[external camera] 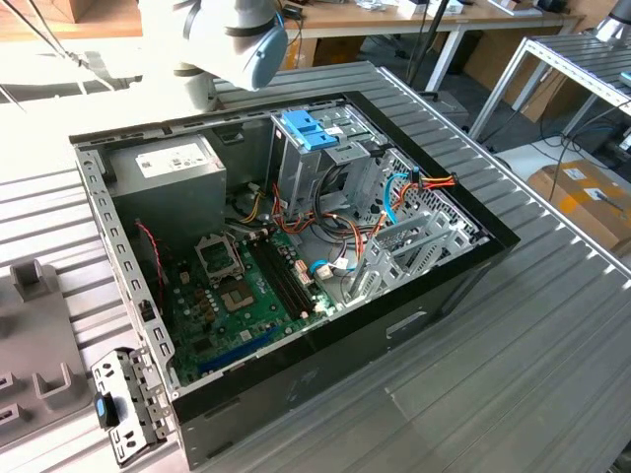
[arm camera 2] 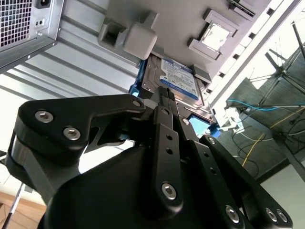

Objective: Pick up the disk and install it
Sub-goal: 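Reach for the disk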

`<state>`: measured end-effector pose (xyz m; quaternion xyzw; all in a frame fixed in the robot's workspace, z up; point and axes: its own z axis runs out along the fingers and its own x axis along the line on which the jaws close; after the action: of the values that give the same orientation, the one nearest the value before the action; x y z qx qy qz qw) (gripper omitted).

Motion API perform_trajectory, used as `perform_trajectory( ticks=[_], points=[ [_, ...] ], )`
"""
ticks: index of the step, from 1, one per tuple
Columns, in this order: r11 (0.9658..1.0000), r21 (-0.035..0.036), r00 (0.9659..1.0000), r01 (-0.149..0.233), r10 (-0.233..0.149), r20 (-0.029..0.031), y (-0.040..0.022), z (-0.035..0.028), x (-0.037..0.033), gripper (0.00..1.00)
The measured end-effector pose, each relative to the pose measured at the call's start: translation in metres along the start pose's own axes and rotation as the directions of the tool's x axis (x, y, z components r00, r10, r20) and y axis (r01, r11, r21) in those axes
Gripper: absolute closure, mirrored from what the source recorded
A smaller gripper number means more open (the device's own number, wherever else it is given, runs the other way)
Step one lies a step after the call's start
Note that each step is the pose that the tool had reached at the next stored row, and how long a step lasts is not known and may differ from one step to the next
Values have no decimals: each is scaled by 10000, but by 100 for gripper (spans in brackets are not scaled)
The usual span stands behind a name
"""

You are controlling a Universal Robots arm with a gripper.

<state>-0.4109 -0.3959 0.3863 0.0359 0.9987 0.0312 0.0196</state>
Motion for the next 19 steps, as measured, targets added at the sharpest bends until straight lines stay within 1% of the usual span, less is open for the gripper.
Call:
perform_trajectory(
  ticks=[6, 11, 14, 16, 19],
  points=[
    [10000, 0, 10000, 0, 0, 0, -6, -4, 83, 89],
    [10000, 0, 10000, 0, 0, 1, -12, -7, 167, 89],
    [10000, 1, 10000, -1, 1, 0, -18, -12, 256, 89],
    [10000, 0, 10000, 0, 0, 1, -20, -12, 288, 89],
    [10000, 0, 10000, 0, 0, 0, -26, -15, 362, 89]
  ],
)
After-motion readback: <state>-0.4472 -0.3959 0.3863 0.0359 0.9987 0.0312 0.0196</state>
